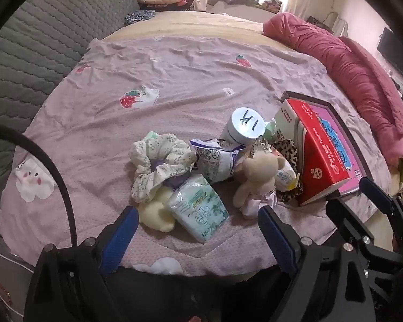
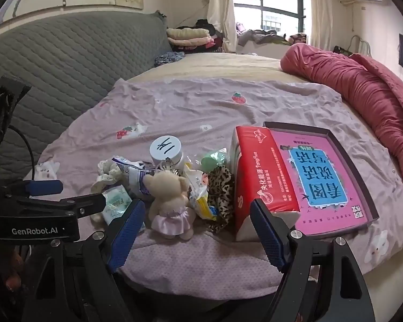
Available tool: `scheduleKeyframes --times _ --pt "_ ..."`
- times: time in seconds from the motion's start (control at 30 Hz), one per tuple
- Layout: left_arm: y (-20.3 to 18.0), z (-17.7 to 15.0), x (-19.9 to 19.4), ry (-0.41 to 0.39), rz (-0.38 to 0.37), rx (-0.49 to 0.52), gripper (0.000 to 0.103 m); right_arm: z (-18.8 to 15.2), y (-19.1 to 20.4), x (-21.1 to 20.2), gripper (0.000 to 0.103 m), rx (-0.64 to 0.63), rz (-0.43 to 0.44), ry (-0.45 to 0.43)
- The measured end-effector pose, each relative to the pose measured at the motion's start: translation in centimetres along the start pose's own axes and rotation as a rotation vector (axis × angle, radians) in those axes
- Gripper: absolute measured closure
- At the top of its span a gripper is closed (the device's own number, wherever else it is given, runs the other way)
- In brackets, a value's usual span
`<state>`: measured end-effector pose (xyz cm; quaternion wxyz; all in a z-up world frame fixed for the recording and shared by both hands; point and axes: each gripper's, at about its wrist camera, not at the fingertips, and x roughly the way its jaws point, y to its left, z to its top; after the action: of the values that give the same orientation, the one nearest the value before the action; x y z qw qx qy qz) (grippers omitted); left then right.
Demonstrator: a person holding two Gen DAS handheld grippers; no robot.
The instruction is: Organize soft objects
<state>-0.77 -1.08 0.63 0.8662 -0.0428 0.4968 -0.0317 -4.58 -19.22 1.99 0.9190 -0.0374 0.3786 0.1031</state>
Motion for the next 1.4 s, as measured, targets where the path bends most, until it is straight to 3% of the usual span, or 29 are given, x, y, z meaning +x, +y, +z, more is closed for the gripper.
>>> scheduleKeyframes --times 1.4 --pt "-0.34 0.07 -0.34 -0.007 0.005 -0.001 0.013 -0.1 0.71 0.14 0.022 -0.035 -0.006 0.001"
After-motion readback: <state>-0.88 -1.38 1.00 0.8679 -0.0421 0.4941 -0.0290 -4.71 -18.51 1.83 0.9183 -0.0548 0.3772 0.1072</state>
